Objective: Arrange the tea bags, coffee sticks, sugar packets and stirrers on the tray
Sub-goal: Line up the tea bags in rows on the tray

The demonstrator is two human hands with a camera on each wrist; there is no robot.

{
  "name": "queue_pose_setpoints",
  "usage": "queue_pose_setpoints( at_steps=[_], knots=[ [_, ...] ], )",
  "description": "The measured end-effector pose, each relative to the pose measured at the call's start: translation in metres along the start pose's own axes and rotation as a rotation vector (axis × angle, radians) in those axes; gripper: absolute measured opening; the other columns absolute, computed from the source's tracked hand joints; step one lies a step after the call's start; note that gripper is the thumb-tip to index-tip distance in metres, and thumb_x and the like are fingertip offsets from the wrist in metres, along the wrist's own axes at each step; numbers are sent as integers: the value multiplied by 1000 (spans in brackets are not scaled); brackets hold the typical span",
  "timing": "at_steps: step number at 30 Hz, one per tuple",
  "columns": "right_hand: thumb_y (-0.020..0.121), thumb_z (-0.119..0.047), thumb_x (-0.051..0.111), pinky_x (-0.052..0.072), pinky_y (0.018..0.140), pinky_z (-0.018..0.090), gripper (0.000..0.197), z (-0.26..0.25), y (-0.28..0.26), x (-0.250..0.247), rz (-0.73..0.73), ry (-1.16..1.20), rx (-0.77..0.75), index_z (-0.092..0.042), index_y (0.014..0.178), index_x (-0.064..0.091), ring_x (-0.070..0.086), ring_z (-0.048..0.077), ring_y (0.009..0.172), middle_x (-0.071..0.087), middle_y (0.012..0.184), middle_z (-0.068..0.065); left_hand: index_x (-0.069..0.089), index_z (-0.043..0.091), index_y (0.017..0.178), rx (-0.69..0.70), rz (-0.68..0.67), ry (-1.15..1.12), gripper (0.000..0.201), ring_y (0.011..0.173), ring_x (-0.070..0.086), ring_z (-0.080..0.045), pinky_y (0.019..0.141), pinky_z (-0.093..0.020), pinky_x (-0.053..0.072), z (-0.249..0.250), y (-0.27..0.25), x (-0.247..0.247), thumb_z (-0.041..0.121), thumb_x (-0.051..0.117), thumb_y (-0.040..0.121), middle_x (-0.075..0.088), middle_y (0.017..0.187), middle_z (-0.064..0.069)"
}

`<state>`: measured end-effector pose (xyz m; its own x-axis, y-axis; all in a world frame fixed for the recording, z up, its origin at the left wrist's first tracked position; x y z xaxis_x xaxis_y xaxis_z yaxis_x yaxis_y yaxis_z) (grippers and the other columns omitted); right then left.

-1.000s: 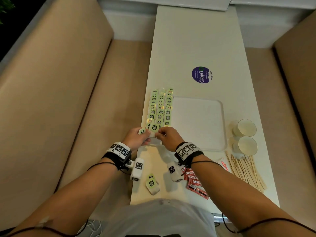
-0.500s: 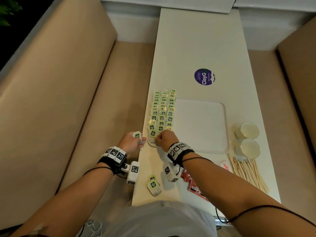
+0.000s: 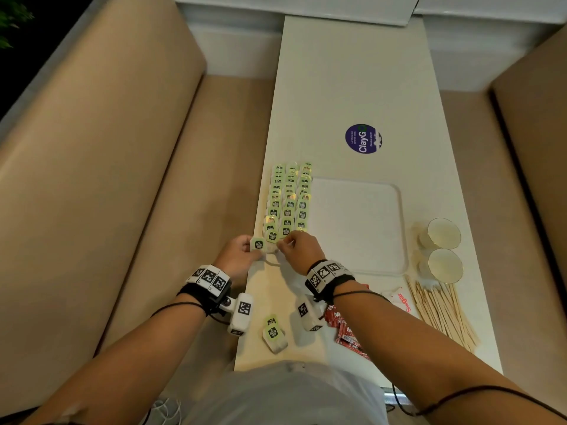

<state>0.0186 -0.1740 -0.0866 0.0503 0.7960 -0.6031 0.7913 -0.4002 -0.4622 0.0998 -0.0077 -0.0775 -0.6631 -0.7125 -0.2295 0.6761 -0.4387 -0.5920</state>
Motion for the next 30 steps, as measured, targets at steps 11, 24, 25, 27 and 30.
queue_pose_setpoints(
  at_steps=[11,24,25,27,30],
  knots=[
    [92,-46,68,54,75,36,33,22,-18,-6,-92,108,-121,-15,86,76,66,20,76,72,79,4,58,15,126,114,-54,87,28,82,64,1,70,-10,44,12,1,20,10,60,99,74,102,-1],
    [94,-33,69,39,57,27,44,31,-5,-7,6,71,34,-22,53,55,45,13,52,50,53,-5,66,12,111,51,67,47,21,77,65,-11,61,-15,47,1,5,15,15,71,91,71,95,-7],
    [92,-34,70,41,58,28,44,31,-4,-6,-8,57,58,-20,53,54,47,16,53,52,55,-4,66,11,110,40,65,50,20,75,65,-11,60,-13,47,-2,4,14,14,71,91,71,92,-8],
    [91,-36,72,49,62,29,39,32,-1,-3,-36,37,96,-22,56,60,59,16,61,64,65,-5,67,10,109,19,47,67,17,72,65,-11,61,-15,47,-8,3,11,12,69,92,70,88,-8],
    [92,-36,71,50,65,28,28,27,2,0,-46,-20,128,-27,66,66,66,17,73,70,78,-3,67,11,102,-11,17,76,10,69,65,-11,64,-19,48,-16,-1,8,11,69,92,69,86,-10]
  ],
)
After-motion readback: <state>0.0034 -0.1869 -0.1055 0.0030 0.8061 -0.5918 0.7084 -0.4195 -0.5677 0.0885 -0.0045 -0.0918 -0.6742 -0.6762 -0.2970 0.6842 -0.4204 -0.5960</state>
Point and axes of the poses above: each hand's wrist, its own y-axis towards the middle knuckle, its own x-axis out of the palm, z = x × y, the point moved 1 cm from there along y, towards the middle knuckle
